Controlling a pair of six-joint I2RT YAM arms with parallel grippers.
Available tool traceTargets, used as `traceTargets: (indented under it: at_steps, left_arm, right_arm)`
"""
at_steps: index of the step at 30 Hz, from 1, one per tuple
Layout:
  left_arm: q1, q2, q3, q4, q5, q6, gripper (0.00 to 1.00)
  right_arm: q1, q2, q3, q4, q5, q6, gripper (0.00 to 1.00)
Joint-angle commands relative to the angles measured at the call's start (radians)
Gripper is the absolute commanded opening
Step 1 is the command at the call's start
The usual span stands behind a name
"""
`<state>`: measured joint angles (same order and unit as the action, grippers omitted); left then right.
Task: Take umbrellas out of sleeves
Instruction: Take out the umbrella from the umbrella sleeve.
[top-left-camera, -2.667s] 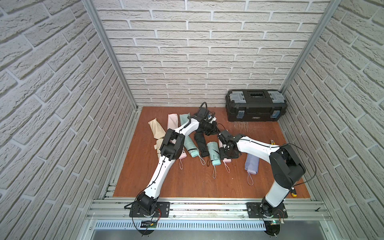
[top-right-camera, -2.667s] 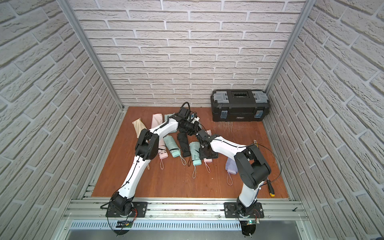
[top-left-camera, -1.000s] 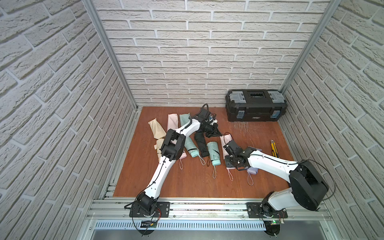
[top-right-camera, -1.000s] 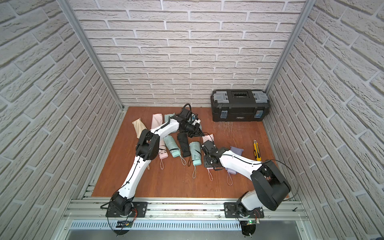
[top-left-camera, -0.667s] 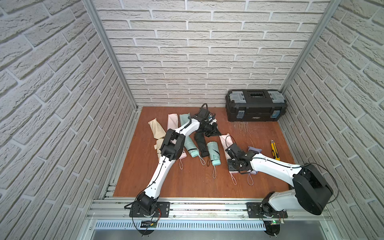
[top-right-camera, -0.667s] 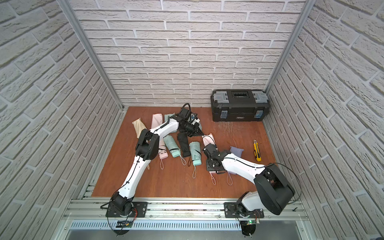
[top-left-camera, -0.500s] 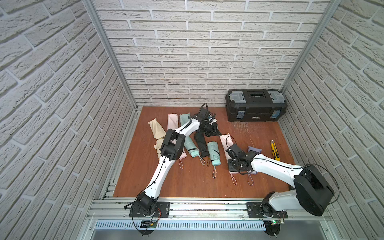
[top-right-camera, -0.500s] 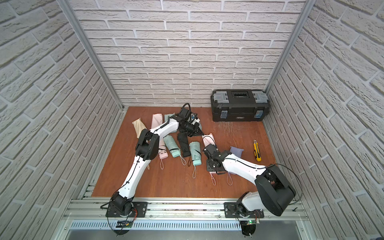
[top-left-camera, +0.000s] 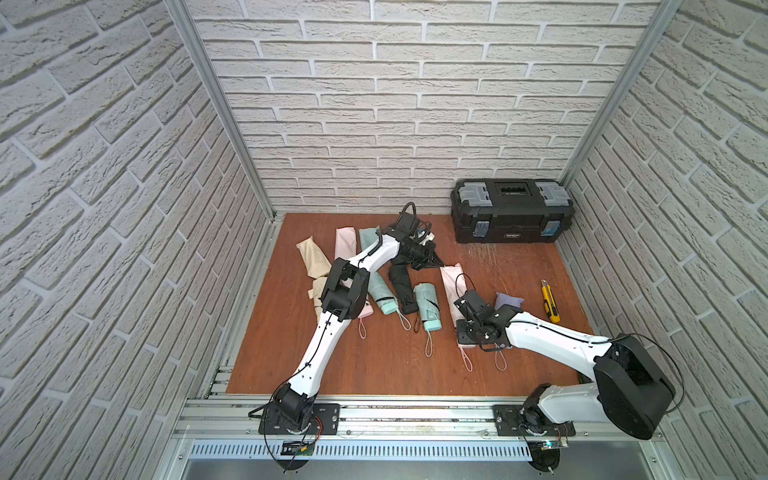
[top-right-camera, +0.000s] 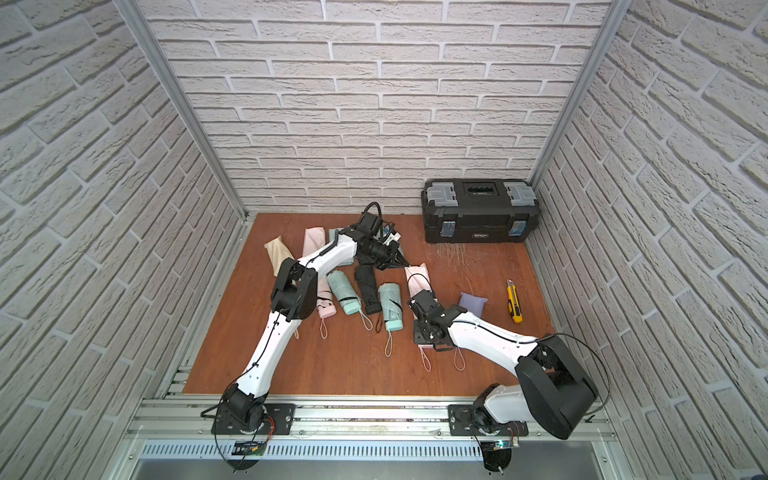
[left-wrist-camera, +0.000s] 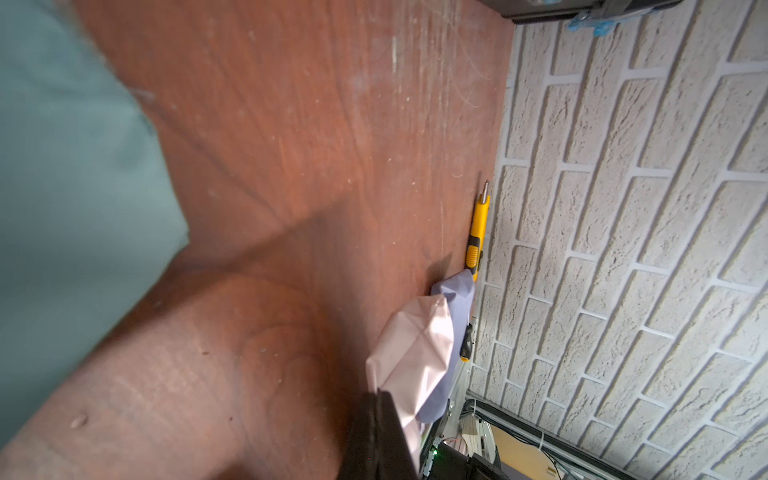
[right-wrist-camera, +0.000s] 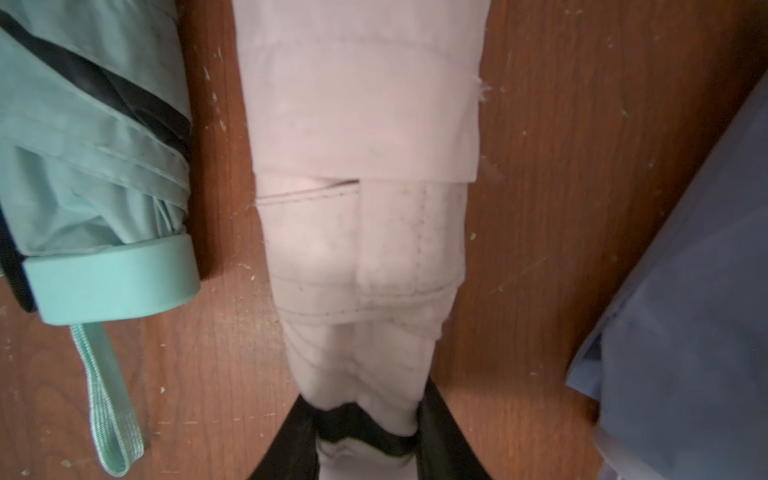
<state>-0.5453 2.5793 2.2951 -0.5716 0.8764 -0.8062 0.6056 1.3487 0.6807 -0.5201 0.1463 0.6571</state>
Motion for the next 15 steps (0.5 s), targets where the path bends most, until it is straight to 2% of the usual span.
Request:
traceTargets:
  at_steps: [1, 15]
  left_arm:
    - [0.045, 0.034, 0.101, 0.032, -0.024, 0.003, 0.00]
    - [0.049, 0.116, 0.237, 0.039, -0.030, -0.046, 0.00]
  right_arm:
    - [0.010, -0.003, -0.038, -0.054, -0.044, 0.043, 0.34]
    - [0.007, 0.010, 0.022, -0.091, 0.006, 0.013, 0.34]
